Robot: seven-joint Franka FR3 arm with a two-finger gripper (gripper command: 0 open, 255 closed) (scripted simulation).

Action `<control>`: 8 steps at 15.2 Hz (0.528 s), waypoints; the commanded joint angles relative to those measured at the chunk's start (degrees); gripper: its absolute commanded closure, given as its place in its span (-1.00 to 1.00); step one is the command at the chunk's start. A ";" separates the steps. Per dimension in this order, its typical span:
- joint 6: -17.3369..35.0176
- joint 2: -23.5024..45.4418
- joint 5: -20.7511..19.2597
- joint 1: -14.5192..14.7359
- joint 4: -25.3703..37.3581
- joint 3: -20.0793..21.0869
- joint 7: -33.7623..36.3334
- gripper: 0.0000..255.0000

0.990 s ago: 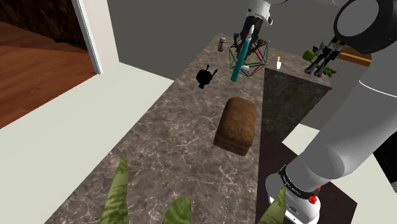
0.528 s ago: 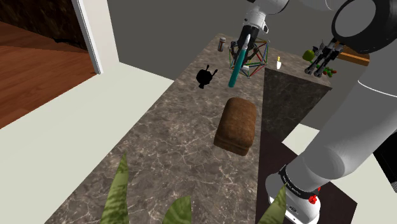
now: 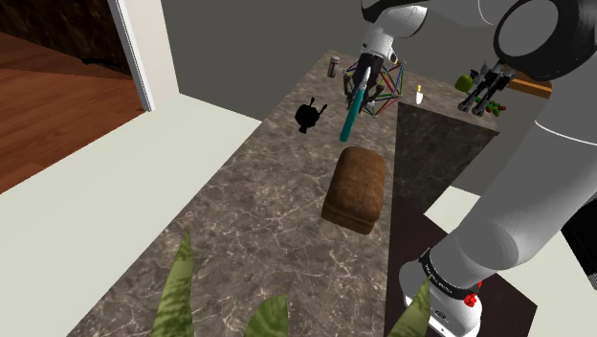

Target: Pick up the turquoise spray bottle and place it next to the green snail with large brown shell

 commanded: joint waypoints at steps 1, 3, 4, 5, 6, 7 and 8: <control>1.23 0.28 0.06 0.02 -0.98 0.02 -0.38 1.00; 2.55 0.70 0.17 0.06 -1.96 0.05 -0.79 1.00; 3.21 0.93 0.23 0.07 -2.43 0.07 -0.99 1.00; 3.86 1.17 0.30 0.08 -2.89 0.09 -1.20 1.00; 4.51 1.42 0.37 0.09 -3.33 0.11 -1.41 1.00; 5.16 1.68 0.45 0.10 -3.75 0.13 -1.62 1.00; 5.80 1.95 0.53 0.12 -4.17 0.15 -1.83 1.00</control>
